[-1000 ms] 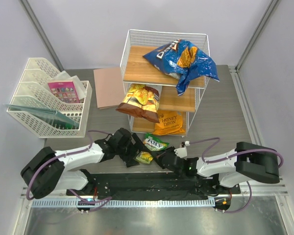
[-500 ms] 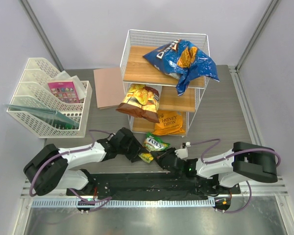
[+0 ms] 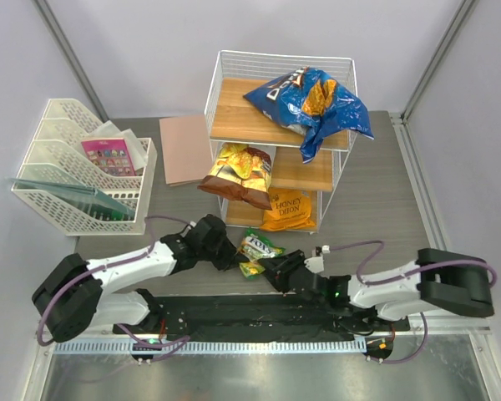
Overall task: Place and organize the chips bags onto the shelf
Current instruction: Pick up the potato chip from the center of the board.
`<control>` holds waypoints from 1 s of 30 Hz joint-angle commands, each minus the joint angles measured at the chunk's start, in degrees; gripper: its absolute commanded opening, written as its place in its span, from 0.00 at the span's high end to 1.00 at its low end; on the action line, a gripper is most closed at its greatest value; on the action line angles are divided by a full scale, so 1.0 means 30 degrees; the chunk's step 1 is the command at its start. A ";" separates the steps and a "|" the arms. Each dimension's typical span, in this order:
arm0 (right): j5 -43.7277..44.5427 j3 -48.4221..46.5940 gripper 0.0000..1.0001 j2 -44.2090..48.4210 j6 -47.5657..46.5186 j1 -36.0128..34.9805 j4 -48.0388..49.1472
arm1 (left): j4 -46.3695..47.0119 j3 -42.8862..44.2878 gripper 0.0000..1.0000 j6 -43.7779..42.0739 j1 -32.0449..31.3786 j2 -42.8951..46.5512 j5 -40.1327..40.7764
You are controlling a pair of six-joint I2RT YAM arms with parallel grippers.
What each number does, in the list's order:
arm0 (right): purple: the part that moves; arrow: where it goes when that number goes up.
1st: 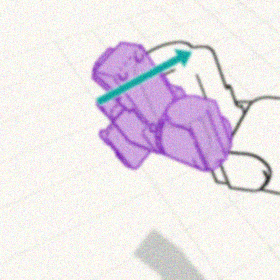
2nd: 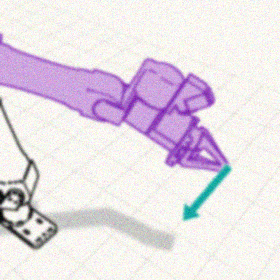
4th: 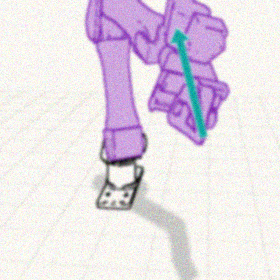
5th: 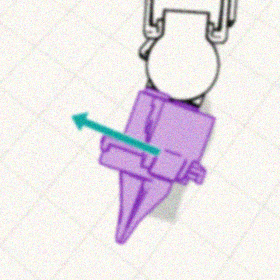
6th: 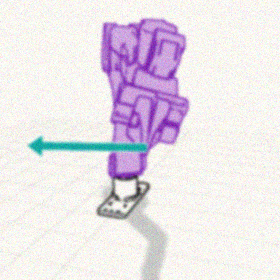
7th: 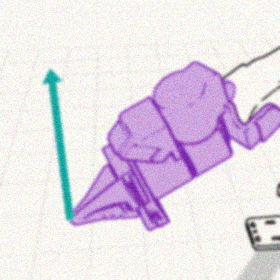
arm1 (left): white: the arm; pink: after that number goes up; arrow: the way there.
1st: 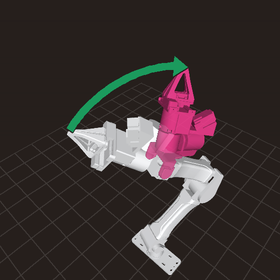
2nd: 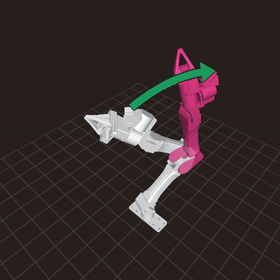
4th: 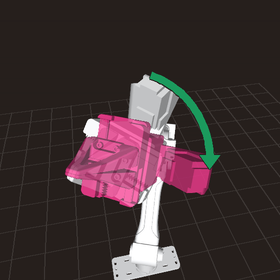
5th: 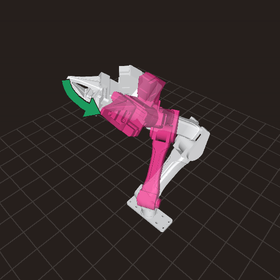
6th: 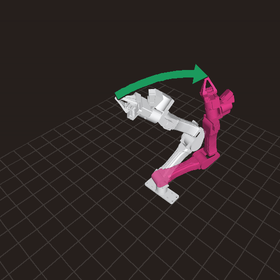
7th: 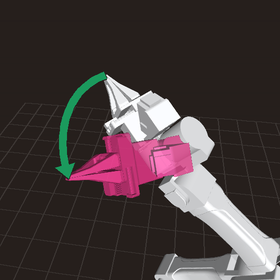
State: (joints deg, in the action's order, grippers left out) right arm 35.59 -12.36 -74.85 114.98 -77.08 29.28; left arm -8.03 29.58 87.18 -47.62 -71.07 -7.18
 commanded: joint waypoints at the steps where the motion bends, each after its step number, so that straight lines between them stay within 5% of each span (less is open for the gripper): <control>1: 0.0412 0.0692 0.55 0.3993 1.1364 -0.0088 -0.1868 | -0.4665 0.1534 1.00 -0.2045 0.0400 0.1977 0.1190; 6: 0.1459 -0.1029 0.52 1.2739 1.0630 -0.0088 -1.4351 | -0.6842 0.2209 1.00 -0.2604 0.1106 0.3795 0.1864; 9: 0.2807 -0.1738 0.51 1.5215 1.0746 -0.0059 -1.8796 | -0.6874 0.2238 1.00 -0.2575 0.1311 0.4060 0.2798; 23: 0.4397 -0.3494 0.54 1.5692 0.8786 0.0437 -2.0745 | -0.2216 0.2092 1.00 -0.1578 0.1516 0.4528 0.5204; 26: 0.3170 -0.5070 0.54 1.4119 0.6242 0.1752 -2.0484 | -0.2274 0.2296 1.00 -0.1754 0.1779 0.4442 0.5091; 30: -0.2154 -0.7593 0.54 1.0398 -0.3230 0.6608 -1.6944 | -0.2419 0.2969 1.00 -0.2805 0.1897 0.3448 0.4095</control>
State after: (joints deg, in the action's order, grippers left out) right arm 39.33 -27.14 -34.85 114.83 -67.68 -30.39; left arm -18.96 34.87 81.76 -42.50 -59.18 5.96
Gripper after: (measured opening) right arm 0.463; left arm 0.036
